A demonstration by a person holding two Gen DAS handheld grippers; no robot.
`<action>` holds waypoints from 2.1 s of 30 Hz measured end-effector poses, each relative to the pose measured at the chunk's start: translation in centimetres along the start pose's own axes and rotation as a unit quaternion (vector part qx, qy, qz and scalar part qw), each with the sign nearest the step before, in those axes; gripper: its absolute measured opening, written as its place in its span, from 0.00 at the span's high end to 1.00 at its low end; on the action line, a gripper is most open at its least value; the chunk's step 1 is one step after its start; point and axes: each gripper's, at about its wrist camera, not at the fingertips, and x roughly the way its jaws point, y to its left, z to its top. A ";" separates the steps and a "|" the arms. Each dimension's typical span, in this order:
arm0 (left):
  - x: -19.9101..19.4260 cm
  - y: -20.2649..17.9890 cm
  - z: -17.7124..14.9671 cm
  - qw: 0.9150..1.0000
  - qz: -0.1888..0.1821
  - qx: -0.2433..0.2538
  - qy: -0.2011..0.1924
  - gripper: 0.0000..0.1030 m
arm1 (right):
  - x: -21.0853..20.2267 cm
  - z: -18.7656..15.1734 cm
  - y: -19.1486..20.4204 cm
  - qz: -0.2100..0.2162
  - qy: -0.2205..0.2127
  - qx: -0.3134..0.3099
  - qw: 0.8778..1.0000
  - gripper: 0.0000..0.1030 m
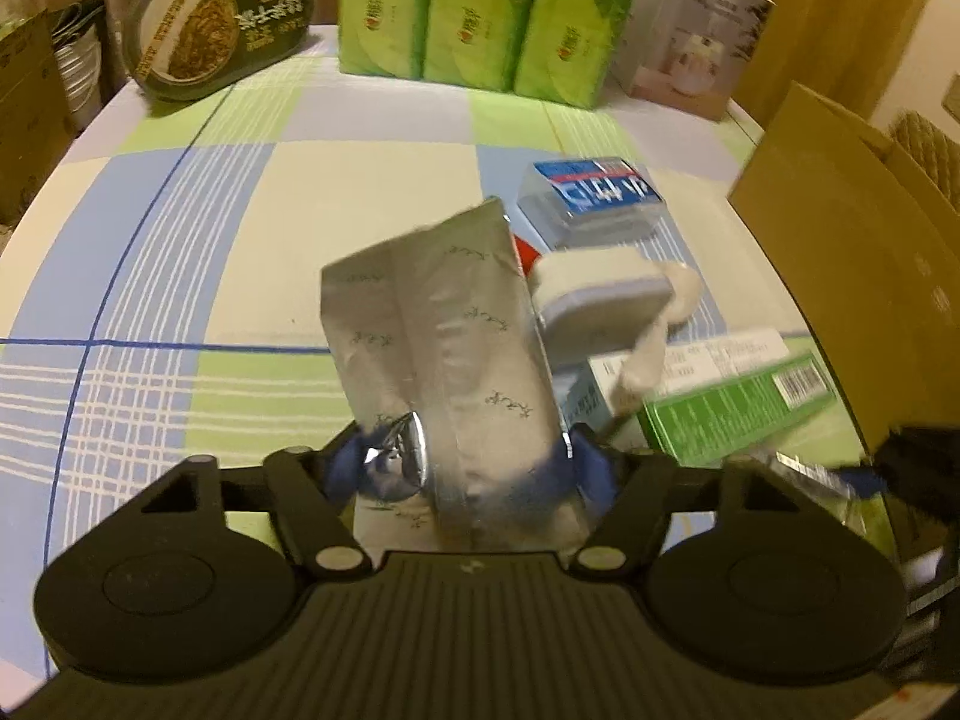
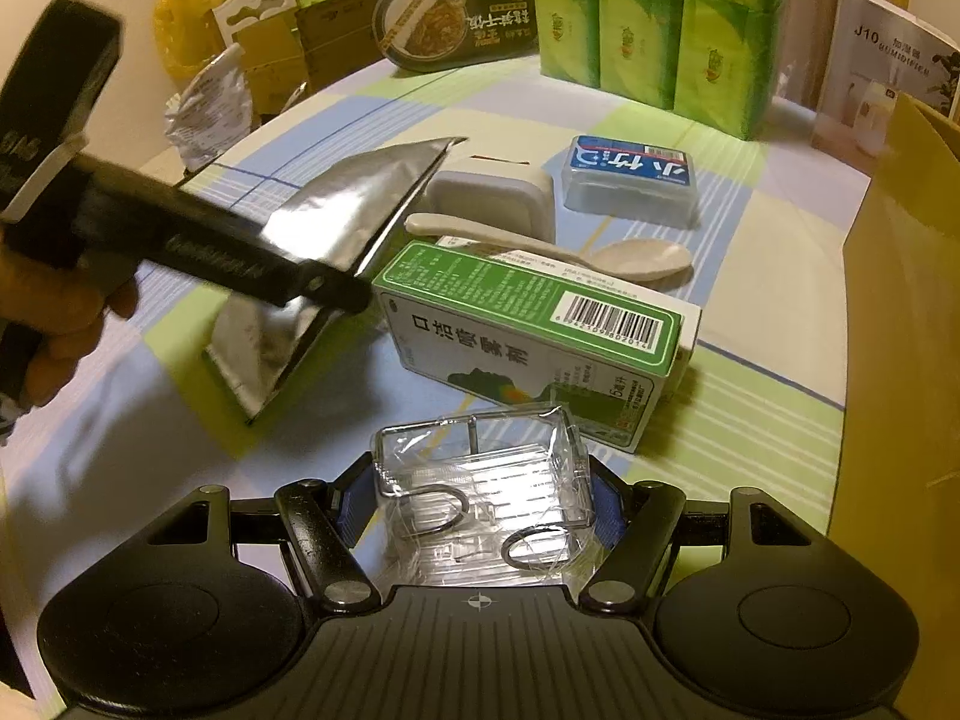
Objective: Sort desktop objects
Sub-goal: 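Grasp the clear plastic tray with the right tool while the left tool grasps the silver foil pouch, then lift the clear tray and silver pouch and carry them toward the cardboard box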
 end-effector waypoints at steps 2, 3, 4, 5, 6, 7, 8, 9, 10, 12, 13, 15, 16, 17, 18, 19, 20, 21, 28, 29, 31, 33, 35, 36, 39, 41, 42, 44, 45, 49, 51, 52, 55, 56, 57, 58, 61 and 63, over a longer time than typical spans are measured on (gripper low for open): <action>-0.4 0.1 -0.6 1.000 -0.002 0.008 0.005 0.43 | 0.0 0.1 0.2 0.003 0.001 0.002 1.000 0.36; -0.8 0.2 -1.0 1.000 -0.003 0.010 0.007 0.44 | -0.1 0.1 0.3 0.004 0.001 0.002 1.000 0.36; -1.2 0.3 -1.4 1.000 -0.005 0.011 0.010 0.44 | -0.2 0.1 0.4 0.006 0.001 0.003 1.000 0.36; -1.7 0.4 -1.8 1.000 -0.007 0.012 0.013 0.44 | -0.3 0.1 0.6 0.007 0.000 0.005 1.000 0.36; -2.3 0.5 -2.3 1.000 -0.009 0.014 0.016 0.44 | -0.5 0.1 0.7 0.008 0.000 0.006 1.000 0.36; -3.0 0.5 -3.0 1.000 -0.013 0.017 0.020 0.44 | -0.6 0.0 0.8 0.008 -0.001 0.008 1.000 0.36; -3.8 0.5 -3.7 0.999 -0.018 0.020 0.025 0.45 | -0.8 -0.1 1.0 0.009 0.000 0.010 1.000 0.36; -4.5 0.3 -4.5 0.999 -0.023 0.025 0.030 0.45 | -0.9 -0.2 1.2 0.008 0.001 0.011 1.000 0.36; -5.2 0.1 -5.3 0.999 -0.028 0.030 0.034 0.45 | -1.1 -0.4 1.4 0.007 0.003 0.013 1.000 0.36; -6.3 -0.4 -6.7 0.998 -0.034 0.043 0.037 0.45 | -1.4 -0.7 1.8 0.005 0.006 0.015 1.000 0.36; -6.6 -0.7 -7.3 0.997 -0.034 0.051 0.037 0.45 | -1.5 -0.8 2.0 0.004 0.006 0.015 1.000 0.36; -7.0 -1.0 -8.2 0.997 -0.029 0.065 0.039 0.44 | -1.7 -1.0 2.5 0.002 0.006 0.011 1.000 0.36; -7.0 -1.1 -8.4 0.997 -0.028 0.069 0.038 0.41 | -1.7 -1.0 2.7 0.001 0.007 0.008 1.000 0.36; -7.1 -1.2 -8.5 0.997 -0.027 0.071 0.035 0.39 | -1.6 -0.9 2.8 -0.001 0.007 0.005 1.000 0.36; -7.0 -1.1 -8.5 0.997 -0.025 0.071 0.032 0.35 | -1.5 -0.9 3.0 -0.004 0.007 0.001 1.000 0.36; -6.9 -1.1 -8.3 0.997 -0.025 0.069 0.030 0.34 | -1.4 -0.9 3.1 -0.008 0.008 -0.002 1.000 0.36; -6.8 -1.0 -8.1 0.997 -0.026 0.065 0.028 0.34 | -1.3 -0.9 3.1 -0.011 0.009 -0.005 1.000 0.36; -6.7 -0.9 -7.9 0.997 -0.028 0.061 0.027 0.33 | -1.1 -0.9 3.1 -0.013 0.011 -0.007 1.000 0.35; -5.5 -1.3 -7.2 0.996 -0.025 0.075 0.039 0.28 | -0.5 -0.8 2.9 -0.016 0.012 -0.017 1.000 0.33; -5.4 -1.5 -7.3 0.996 -0.024 0.081 0.042 0.28 | -0.4 -0.7 2.9 -0.016 0.012 -0.019 1.000 0.32; -5.2 -1.9 -7.4 0.994 -0.020 0.094 0.046 0.28 | -0.3 -0.6 2.9 -0.016 0.012 -0.020 1.000 0.29; -5.0 -2.1 -7.5 0.994 -0.019 0.100 0.050 0.28 | -0.2 -0.5 2.9 -0.015 0.014 -0.022 1.000 0.28; -4.9 -1.9 -7.3 0.994 -0.024 0.097 0.053 0.28 | -0.1 -0.4 2.9 -0.015 0.016 -0.025 0.999 0.27; -4.9 -1.6 -7.2 0.994 -0.029 0.091 0.055 0.28 | -0.1 -0.4 3.0 -0.015 0.017 -0.026 0.999 0.27; -4.7 -0.6 -6.5 0.994 -0.051 0.066 0.069 0.28 | -0.1 -0.4 3.0 -0.016 0.018 -0.030 0.999 0.27; -4.4 -0.2 -6.3 0.994 -0.058 0.061 0.075 0.28 | 0.0 -0.4 3.0 -0.017 0.019 -0.032 0.999 0.27; -4.3 -0.1 -6.2 0.993 -0.060 0.061 0.078 0.28 | 0.0 -0.4 3.0 -0.017 0.019 -0.034 0.999 0.27; -4.1 -0.2 -6.0 0.992 -0.063 0.067 0.083 0.28 | 0.0 -0.4 3.1 -0.018 0.020 -0.037 0.999 0.27; -4.0 -0.2 -5.9 0.992 -0.064 0.071 0.085 0.28 | 0.0 -0.4 3.2 -0.019 0.020 -0.038 0.999 0.27; -3.6 -0.8 -5.7 0.989 -0.063 0.096 0.093 0.32 | 0.0 -0.4 3.2 -0.019 0.020 -0.040 0.999 0.27; -3.5 -1.0 -5.7 0.988 -0.064 0.106 0.095 0.40 | 0.0 -0.4 3.2 -0.018 0.021 -0.038 0.999 0.27; -3.6 -1.2 -5.6 0.987 -0.069 0.110 0.096 0.46 | 0.0 -0.4 3.1 -0.018 0.021 -0.038 0.999 0.27; -3.7 -1.7 -5.7 0.984 -0.076 0.124 0.099 0.56 | -0.1 -0.4 3.0 -0.016 0.021 -0.037 0.999 0.27; -3.7 -1.8 -5.8 0.984 -0.075 0.130 0.099 0.57 | -0.1 -0.4 2.9 -0.016 0.021 -0.037 0.999 0.27; -3.8 -1.9 -5.9 0.983 -0.075 0.135 0.099 0.58 | -0.1 -0.4 2.9 -0.016 0.021 -0.037 0.999 0.27; -3.9 -1.9 -5.9 0.983 -0.077 0.137 0.098 0.60 | -0.1 -0.4 2.9 -0.015 0.021 -0.037 0.999 0.27; -4.1 -1.5 -5.9 0.983 -0.079 0.137 0.098 0.61 | -0.1 -0.4 2.9 -0.016 0.021 -0.038 0.999 0.27; -4.2 -1.5 -6.0 0.982 -0.077 0.140 0.097 0.61 | -0.1 -0.4 2.8 -0.015 0.021 -0.039 0.999 0.27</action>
